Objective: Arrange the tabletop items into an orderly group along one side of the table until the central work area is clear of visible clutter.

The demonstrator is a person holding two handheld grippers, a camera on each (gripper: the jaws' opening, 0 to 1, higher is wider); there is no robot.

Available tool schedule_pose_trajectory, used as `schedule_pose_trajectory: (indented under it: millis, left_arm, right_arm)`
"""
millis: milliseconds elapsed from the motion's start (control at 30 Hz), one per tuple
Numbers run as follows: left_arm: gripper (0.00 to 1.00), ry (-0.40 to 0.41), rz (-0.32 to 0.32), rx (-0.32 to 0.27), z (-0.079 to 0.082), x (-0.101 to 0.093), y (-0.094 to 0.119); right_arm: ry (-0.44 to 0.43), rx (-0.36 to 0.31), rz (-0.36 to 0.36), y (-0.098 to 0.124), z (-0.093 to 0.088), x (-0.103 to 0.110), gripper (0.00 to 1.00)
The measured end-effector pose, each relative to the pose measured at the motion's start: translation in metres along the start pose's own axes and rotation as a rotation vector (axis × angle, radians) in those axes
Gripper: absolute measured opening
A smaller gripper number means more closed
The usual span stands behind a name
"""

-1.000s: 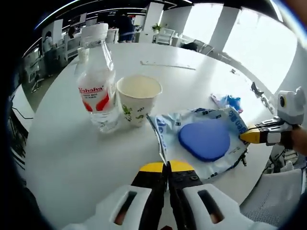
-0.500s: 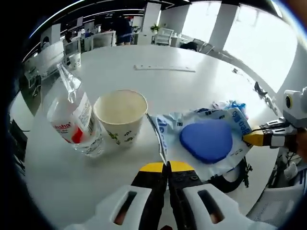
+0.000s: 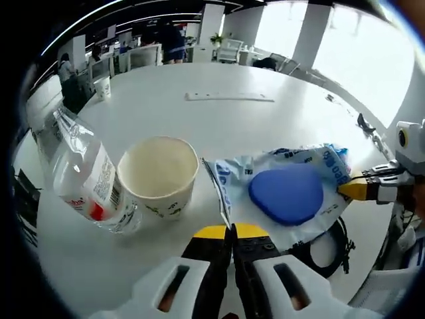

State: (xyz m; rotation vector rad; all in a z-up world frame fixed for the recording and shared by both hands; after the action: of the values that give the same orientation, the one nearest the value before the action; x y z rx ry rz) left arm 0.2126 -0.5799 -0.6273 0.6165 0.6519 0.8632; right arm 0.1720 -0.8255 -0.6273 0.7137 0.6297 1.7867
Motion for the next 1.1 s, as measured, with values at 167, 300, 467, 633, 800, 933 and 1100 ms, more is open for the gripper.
schedule_pose_trajectory:
  millis: [167,300,467,633,800,933,1100]
  left_arm:
    - [0.01,0.000,0.022,0.004,0.003,-0.003,-0.004]
    - [0.01,0.015,0.030,-0.001,0.005,-0.004,-0.007]
    - [0.01,0.009,0.049,0.005,0.007,-0.006,-0.012]
    - [0.01,0.007,0.071,0.004,0.009,-0.005,-0.016]
    - [0.01,-0.020,0.094,0.006,0.013,-0.003,-0.021]
    - [0.01,-0.023,0.108,0.008,0.014,-0.002,-0.023]
    - [0.01,-0.025,0.111,0.014,0.015,-0.001,-0.026]
  right_arm:
    - [0.003,0.001,-0.007,-0.006,0.004,-0.003,0.00]
    - [-0.002,-0.001,-0.011,-0.009,0.007,-0.008,0.00]
    - [-0.009,-0.001,-0.018,-0.015,0.008,-0.012,0.00]
    - [-0.020,-0.002,-0.025,-0.019,0.010,-0.013,0.00]
    - [-0.024,-0.005,-0.033,-0.023,0.011,-0.014,0.00]
    - [-0.032,-0.008,-0.035,-0.028,0.013,-0.015,0.00]
    - [-0.030,0.008,-0.038,-0.035,0.012,-0.017,0.00]
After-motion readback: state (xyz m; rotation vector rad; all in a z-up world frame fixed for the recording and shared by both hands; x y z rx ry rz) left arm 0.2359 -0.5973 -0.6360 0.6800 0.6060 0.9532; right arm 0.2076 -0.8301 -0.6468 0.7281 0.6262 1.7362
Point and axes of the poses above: the point that each gripper's makers call its tool centre point, and the gripper's own axes: y roughly backward along the fingers, x roughly to its left, z roughly out of its top, the point moved 10 cm from there along y, roughly backward along the fingers, and after that the axes turned 8 degrees about -z, right-handed, at the moved point
